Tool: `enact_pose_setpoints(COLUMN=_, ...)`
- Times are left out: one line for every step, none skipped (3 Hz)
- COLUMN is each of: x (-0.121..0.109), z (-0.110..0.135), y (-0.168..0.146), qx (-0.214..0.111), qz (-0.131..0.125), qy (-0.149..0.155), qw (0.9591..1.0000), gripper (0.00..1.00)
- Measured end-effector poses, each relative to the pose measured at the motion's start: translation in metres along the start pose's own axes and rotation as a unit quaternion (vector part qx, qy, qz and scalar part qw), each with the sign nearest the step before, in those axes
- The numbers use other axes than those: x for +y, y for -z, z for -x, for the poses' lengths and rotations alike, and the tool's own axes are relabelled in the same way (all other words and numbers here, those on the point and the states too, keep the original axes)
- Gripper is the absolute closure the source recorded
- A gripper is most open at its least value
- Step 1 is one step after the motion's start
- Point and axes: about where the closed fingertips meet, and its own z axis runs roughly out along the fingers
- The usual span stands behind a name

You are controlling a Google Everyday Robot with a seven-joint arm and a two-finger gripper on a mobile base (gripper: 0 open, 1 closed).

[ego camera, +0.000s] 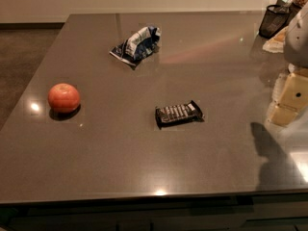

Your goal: Pick apple

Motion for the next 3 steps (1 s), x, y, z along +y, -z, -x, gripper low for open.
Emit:
enact_pose_setpoints(x=0.000, z=0.000, y=0.000, qx=0.000, qz=0.000, qy=0.000, qw=1.0000, gripper=0.00)
enact_pose_setpoints(x=-0.005, z=0.032, y=-0.005, qx=-0.038, qz=0.014, qy=0.018, qw=0.9990, gripper=0.00)
enact_pose_setpoints(x=-0.007, z=0.078, y=-0.011, qx=-0.085, qz=0.029, qy=0.045, qw=0.9949, gripper=0.00)
